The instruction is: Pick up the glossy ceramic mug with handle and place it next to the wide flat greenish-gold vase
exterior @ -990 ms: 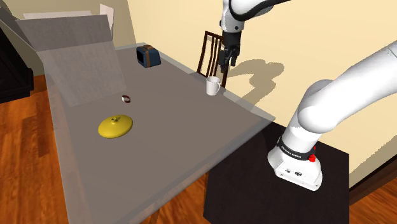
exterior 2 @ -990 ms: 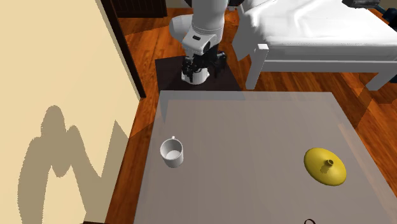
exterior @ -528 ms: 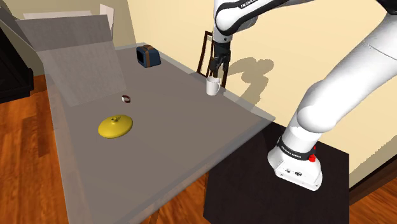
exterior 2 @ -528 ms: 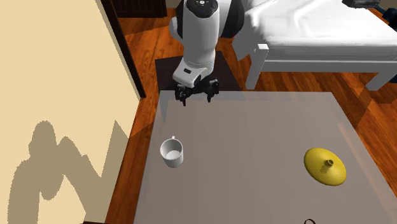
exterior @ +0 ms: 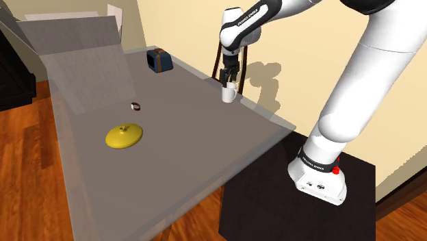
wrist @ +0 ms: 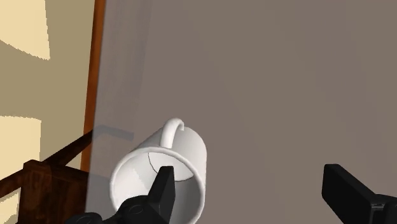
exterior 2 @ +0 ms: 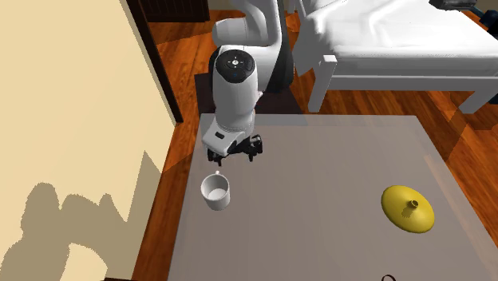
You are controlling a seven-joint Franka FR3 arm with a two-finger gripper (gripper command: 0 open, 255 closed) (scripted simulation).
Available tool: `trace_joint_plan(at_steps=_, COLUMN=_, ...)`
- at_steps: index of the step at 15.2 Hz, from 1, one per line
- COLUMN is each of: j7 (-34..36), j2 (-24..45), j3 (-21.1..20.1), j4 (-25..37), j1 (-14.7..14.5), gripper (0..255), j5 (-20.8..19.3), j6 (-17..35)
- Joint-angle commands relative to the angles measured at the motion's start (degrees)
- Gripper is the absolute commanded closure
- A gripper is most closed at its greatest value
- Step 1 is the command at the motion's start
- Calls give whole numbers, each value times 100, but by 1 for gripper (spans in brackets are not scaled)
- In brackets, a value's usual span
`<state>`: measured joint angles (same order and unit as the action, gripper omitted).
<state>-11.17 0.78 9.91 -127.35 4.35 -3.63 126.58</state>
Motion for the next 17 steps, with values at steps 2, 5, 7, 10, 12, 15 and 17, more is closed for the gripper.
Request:
trace_joint_plan(at_steps=2, j7=-163, j2=700, j3=58, j4=450, j1=77, gripper=0, j5=119, j6=271)
trace_joint_plan(at_steps=5, j7=-296, j2=1250, j3=79, j4=873, j1=165, gripper=0, j5=228, j6=411)
trace_joint_plan(at_steps=7, j7=-309, j2=1341, j3=73, j4=826, j1=176, gripper=0, j5=246, j6=548)
trace_joint_plan(at_steps=10, j7=-329, j2=1486, j3=66, j4=766, j1=193, gripper=0, j5=275, j6=752)
trace_joint_plan(at_steps=12, j7=-343, j2=1587, j3=60, j4=732, j1=204, gripper=0, j5=296, j6=886)
trace_joint_plan(at_steps=15, j7=-347, j2=1617, j3=58, j4=723, j1=208, gripper=0, j5=302, j6=925)
trace_joint_plan(at_steps=17, j7=-347, j2=1617, j3=58, j4=723, j1=208, gripper=0, j5=302, j6=925)
